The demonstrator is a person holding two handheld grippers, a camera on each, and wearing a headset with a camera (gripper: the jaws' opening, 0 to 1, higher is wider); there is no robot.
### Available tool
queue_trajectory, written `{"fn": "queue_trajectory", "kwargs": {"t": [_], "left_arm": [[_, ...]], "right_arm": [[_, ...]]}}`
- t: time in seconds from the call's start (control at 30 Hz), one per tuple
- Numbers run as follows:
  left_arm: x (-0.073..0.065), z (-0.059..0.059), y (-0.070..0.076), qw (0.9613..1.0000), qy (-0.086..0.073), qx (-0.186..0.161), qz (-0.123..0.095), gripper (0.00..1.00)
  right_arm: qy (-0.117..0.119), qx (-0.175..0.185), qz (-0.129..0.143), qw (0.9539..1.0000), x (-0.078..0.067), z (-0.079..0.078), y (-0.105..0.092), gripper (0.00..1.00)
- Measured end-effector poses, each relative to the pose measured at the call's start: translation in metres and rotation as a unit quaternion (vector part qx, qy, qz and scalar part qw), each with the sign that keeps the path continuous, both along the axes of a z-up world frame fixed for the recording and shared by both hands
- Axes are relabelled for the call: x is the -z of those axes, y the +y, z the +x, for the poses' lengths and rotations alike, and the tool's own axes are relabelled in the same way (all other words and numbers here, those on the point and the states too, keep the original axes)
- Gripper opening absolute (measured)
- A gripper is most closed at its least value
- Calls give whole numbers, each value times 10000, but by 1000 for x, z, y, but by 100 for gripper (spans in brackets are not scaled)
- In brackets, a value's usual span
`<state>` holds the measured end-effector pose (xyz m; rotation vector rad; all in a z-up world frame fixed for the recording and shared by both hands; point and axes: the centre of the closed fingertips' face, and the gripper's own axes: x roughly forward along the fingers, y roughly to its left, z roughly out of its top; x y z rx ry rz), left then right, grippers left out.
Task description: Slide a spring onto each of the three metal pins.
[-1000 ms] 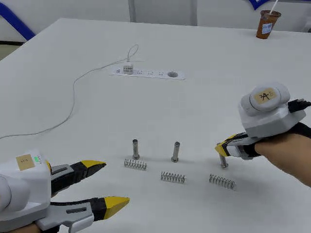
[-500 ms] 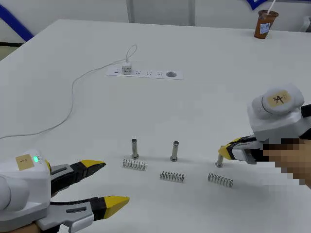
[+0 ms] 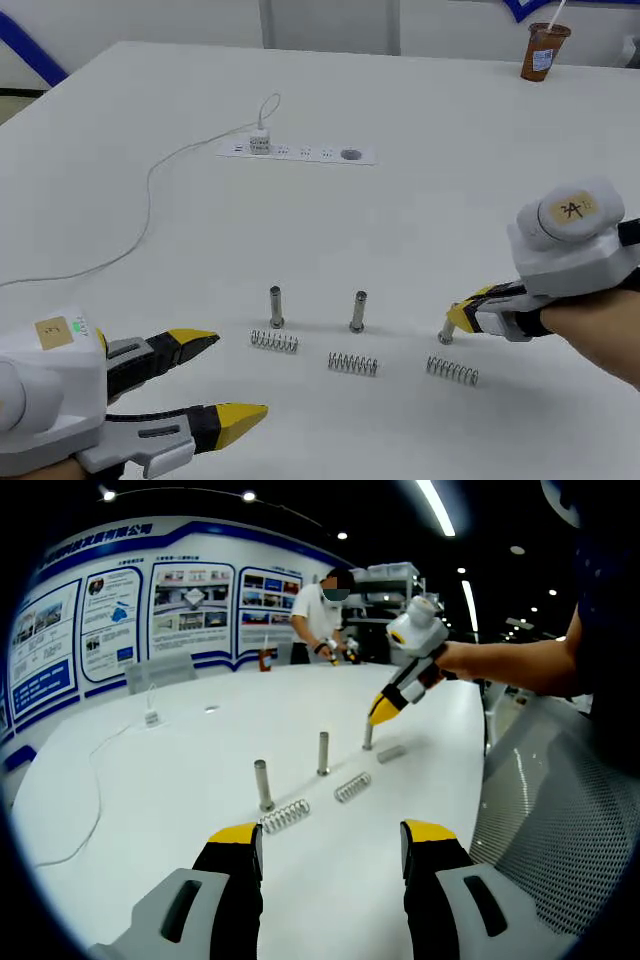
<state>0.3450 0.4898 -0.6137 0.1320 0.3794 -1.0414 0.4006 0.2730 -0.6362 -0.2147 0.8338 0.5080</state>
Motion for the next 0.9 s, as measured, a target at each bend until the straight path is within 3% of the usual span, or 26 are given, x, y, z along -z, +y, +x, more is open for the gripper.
{"fn": "queue_trajectory", "kwargs": {"t": [0.5,0.73,0.9], "left_arm": [[-2,0,-1,10000,-14,28,14,57],[-1,-2,-2,10000,-2,56,34,57],[-1,-2,-1,10000,6,50,48,57]], "right_arm": [[-124,-57,-39,9999,-5,-3,-6,15],[22,-166,-54,9998,1,-17,-9,15],[178,-540,-59,9984,7,-30,2,14]]}}
